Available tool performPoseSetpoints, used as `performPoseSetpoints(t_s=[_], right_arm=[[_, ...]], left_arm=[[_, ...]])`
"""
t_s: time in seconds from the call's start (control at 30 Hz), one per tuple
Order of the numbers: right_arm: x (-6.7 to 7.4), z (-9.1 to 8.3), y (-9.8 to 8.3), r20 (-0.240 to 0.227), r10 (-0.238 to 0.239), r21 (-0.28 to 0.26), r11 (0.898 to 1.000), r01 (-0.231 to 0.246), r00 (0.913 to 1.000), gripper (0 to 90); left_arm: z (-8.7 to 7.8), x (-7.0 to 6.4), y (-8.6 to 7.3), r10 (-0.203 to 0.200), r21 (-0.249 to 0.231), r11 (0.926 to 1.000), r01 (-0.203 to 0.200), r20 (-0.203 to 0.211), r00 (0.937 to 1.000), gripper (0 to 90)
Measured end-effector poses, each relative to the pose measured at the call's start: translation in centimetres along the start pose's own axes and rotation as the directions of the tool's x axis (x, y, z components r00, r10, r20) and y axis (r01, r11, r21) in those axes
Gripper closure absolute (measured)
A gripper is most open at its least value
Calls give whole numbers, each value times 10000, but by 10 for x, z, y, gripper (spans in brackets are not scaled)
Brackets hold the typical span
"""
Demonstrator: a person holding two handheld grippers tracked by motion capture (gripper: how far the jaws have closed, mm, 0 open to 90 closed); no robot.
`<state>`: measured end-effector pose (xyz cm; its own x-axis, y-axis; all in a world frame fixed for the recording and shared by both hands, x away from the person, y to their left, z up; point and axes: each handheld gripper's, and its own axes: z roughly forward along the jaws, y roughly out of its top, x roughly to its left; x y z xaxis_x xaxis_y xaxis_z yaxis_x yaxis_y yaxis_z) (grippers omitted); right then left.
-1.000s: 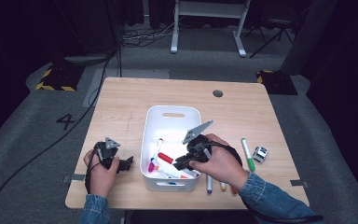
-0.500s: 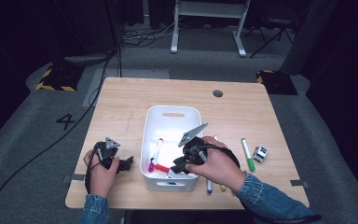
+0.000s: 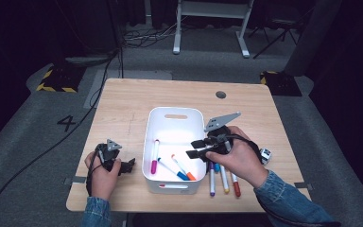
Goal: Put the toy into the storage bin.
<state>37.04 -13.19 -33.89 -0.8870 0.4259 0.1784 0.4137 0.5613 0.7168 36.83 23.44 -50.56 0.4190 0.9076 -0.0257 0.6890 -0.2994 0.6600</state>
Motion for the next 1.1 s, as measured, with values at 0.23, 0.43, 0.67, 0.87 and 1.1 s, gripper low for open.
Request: performPoseSetpoints(t_s=[0.23, 0.43, 0.67, 0.87, 1.1], right_arm=[[-18, -25, -8, 631, 502, -255, 9985, -487, 9967, 570], [-35, -40, -20, 1075, 842, -431, 9959, -800, 9906, 570], [-59, -57, -38, 1684, 1405, -452, 9898, -1348, 9757, 569], [-79, -66, -56, 2201, 2011, -355, 9795, -1982, 9545, 568], [-100, -71, -75, 2821, 2459, -164, 9677, -2516, 9273, 569]], left_arm=[[0, 0, 0, 15, -2, 10000, -15, 8, 10000, 0], [0, 0, 0, 36, -9, 10000, -36, 16, 10000, 0], [0, 0, -1, -35, -42, 10000, 35, 43, 10000, 1], [0, -1, 0, -24, -9, 10000, 24, 7, 10000, 1], [0, 0, 0, -28, -28, 10000, 28, 24, 10000, 0]])
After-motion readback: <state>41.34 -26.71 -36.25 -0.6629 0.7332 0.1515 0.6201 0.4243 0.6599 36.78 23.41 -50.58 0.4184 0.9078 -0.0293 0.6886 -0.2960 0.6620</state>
